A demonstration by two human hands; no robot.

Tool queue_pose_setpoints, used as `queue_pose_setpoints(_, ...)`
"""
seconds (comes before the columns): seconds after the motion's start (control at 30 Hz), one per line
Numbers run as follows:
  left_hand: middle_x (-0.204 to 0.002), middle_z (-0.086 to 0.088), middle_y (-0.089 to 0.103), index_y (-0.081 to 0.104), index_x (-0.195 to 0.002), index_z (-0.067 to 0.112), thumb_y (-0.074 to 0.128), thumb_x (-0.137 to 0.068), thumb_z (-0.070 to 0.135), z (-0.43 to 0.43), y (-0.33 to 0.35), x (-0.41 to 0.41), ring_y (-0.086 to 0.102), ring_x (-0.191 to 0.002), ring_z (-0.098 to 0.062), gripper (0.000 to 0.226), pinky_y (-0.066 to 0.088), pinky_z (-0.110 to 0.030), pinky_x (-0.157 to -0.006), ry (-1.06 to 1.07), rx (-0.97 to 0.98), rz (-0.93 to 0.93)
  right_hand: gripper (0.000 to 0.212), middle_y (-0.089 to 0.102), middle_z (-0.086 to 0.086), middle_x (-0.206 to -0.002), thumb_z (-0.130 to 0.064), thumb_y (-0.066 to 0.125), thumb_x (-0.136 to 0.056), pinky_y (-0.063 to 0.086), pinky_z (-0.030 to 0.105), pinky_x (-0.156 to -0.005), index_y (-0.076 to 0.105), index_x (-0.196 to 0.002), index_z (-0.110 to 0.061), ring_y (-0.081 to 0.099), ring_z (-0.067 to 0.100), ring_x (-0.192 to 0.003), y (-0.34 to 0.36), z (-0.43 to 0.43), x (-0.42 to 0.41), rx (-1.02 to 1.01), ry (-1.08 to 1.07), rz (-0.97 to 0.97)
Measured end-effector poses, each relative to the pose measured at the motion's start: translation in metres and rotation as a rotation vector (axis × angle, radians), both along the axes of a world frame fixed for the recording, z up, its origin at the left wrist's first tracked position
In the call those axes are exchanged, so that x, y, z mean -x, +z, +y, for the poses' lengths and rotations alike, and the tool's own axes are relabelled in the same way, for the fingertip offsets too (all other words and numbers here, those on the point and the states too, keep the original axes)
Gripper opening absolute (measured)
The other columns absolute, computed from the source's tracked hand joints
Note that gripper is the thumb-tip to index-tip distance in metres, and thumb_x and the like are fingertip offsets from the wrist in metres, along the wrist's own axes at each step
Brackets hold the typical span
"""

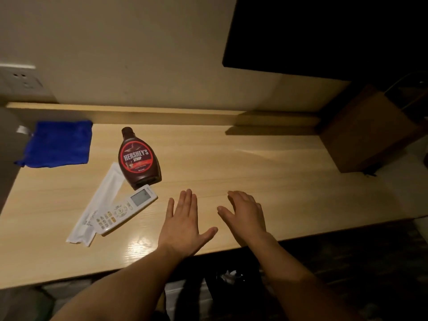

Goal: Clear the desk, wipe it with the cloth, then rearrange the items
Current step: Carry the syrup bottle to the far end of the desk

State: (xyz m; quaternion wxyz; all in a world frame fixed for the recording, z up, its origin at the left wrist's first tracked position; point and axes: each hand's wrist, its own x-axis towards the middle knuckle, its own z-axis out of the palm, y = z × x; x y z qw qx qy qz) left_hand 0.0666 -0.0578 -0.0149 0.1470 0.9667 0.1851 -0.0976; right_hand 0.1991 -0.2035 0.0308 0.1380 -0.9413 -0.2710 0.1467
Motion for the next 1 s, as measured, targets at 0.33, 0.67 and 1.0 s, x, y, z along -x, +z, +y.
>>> queue_pose_setpoints(0.33,-0.177,-0.006,-0.008,0.010,-0.168,0.015,0.041,-0.096,0.071,0.035,0.031,-0.015,-0.008,-0.164,-0.024,0.097,-0.001,-0.050,-0.132,-0.010,0.400,0.121,0.063,0.054,-0.006,-0.150,-0.058,0.059,-0.095,0.043,0.039,-0.110,0.049,-0.150,-0.028,0.049,0.018,-0.136,0.038,0.082,-0.034,0.108,0.039,0.094)
queue_pose_setpoints(0.67,-0.099,0.006,0.062,0.064,-0.109,0.025,0.068,-0.096,0.040,0.146,0.079,0.016,0.061,-0.093,-0.015,0.021,0.050,-0.029,-0.074,0.608,0.407,-0.351,0.063,0.059,-0.004,-0.147,-0.054,0.070,-0.091,0.051,0.032,-0.101,0.055,-0.145,-0.026,0.060,0.014,-0.129,0.071,0.195,-0.046,-0.006,0.087,0.266)
queue_pose_setpoints(1.0,-0.116,-0.007,0.072,0.057,-0.125,0.011,0.082,-0.088,0.045,0.201,0.070,-0.002,0.070,-0.093,-0.020,0.056,0.056,-0.025,-0.073,0.937,0.642,-0.117,0.070,0.067,0.010,-0.131,-0.053,0.075,-0.088,0.055,0.040,-0.096,0.055,-0.142,-0.013,0.065,0.026,-0.113,0.059,0.288,-0.051,0.008,0.205,0.478)
